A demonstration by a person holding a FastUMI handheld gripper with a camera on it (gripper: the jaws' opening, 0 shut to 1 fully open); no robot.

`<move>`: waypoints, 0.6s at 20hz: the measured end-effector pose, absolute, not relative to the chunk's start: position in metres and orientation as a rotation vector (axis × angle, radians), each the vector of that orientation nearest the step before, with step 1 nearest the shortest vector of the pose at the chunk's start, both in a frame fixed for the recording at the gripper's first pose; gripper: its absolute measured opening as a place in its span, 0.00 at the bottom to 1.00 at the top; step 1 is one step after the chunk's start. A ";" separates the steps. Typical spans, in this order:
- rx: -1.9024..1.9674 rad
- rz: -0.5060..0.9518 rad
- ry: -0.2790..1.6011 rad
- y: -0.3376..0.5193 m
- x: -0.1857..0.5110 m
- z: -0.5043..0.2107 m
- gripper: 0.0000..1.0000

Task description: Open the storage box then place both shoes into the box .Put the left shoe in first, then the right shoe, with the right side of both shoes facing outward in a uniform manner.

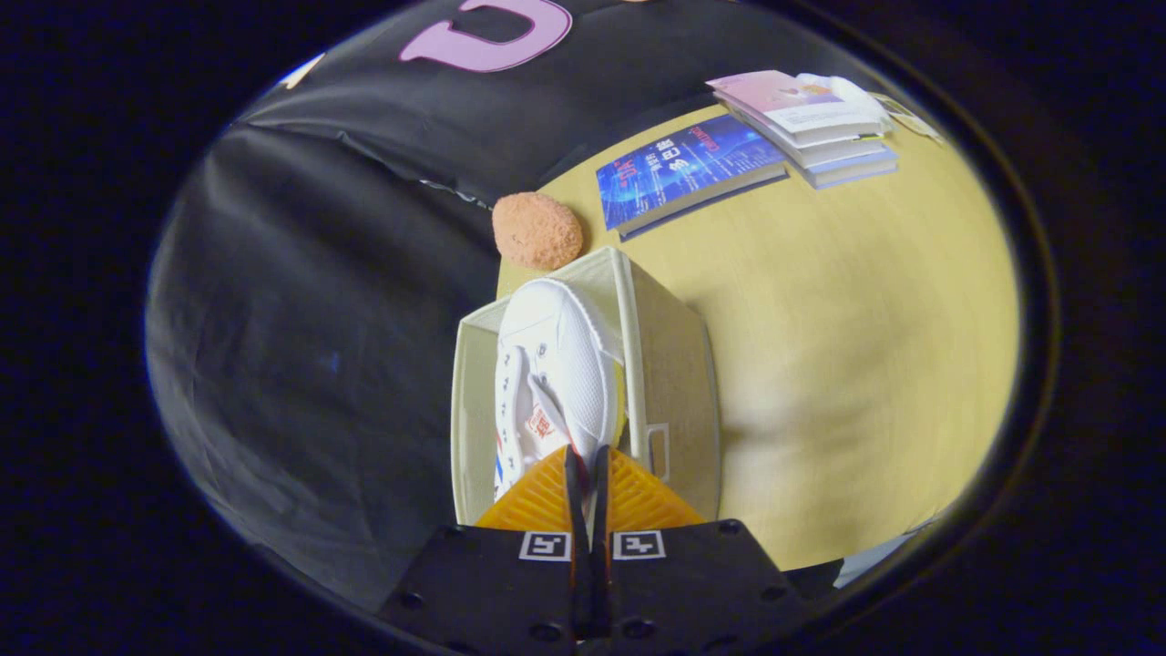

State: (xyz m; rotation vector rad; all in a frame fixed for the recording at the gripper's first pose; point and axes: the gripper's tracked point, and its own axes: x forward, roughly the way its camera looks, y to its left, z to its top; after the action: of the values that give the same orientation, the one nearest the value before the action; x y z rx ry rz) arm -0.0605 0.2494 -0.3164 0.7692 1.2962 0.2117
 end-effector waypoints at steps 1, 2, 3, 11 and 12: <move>0.772 0.194 1.298 0.250 -0.061 -0.317 0.03; 0.770 0.176 1.303 0.251 -0.060 -0.320 0.04; 0.770 0.165 1.305 0.251 -0.060 -0.319 0.04; 0.809 0.126 1.259 0.241 -0.048 -0.307 0.11; 0.811 0.126 1.257 0.239 -0.047 -0.306 0.11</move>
State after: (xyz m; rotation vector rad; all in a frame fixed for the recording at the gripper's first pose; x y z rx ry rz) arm -0.0472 0.2386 -0.3065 0.8108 1.2573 0.1258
